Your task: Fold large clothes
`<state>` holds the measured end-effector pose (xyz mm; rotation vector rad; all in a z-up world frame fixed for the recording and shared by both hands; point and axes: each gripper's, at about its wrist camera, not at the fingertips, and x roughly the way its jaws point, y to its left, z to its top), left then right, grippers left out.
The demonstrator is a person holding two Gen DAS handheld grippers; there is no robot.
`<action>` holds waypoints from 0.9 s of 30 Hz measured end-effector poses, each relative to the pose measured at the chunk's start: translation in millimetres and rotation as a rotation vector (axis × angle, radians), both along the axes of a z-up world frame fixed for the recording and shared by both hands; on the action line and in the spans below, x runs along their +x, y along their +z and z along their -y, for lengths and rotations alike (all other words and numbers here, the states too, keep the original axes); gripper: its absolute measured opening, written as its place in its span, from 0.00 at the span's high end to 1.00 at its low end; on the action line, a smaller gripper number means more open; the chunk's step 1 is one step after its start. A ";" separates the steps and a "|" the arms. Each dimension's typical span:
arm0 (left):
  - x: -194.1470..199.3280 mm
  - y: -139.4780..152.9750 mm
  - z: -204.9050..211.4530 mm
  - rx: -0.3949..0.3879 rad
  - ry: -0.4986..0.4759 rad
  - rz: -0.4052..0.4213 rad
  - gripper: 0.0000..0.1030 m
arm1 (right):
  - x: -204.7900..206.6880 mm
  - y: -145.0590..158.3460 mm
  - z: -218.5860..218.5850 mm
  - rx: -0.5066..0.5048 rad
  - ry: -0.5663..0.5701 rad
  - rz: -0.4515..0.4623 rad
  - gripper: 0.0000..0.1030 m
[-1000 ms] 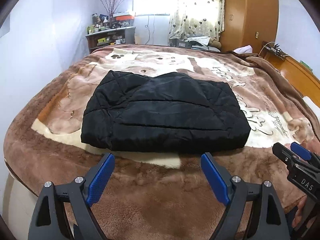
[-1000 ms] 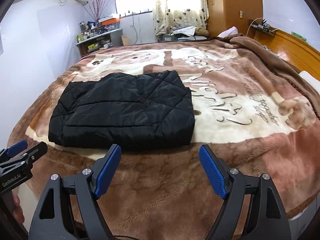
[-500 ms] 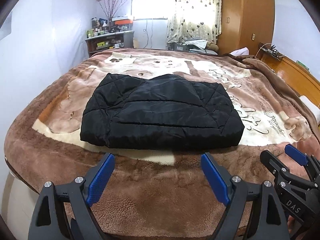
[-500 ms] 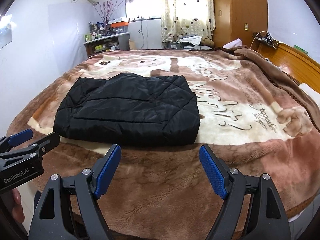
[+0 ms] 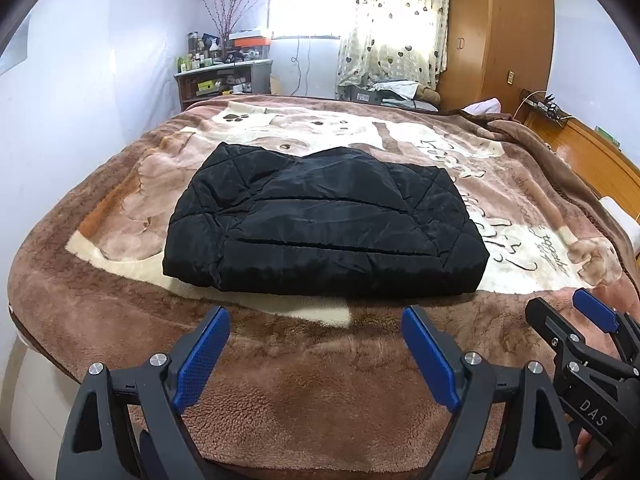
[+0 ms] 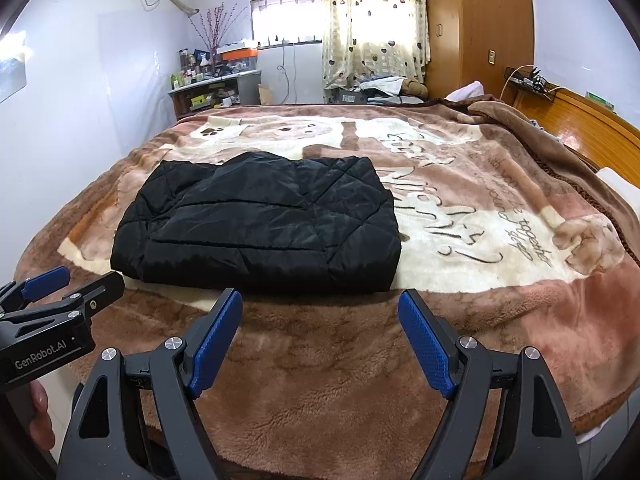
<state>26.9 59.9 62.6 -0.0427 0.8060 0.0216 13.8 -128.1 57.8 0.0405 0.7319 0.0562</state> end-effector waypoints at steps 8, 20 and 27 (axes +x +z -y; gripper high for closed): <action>-0.7 0.8 1.1 0.011 0.000 0.010 0.15 | -1.5 0.8 -1.4 0.000 0.005 0.004 0.22; -4.5 -1.2 -1.3 0.021 0.009 0.015 0.15 | -3.2 1.4 -1.0 0.002 0.006 0.005 0.22; -5.2 -0.8 -3.6 0.025 0.016 0.014 0.15 | -5.0 2.5 -2.1 0.001 0.009 0.007 0.22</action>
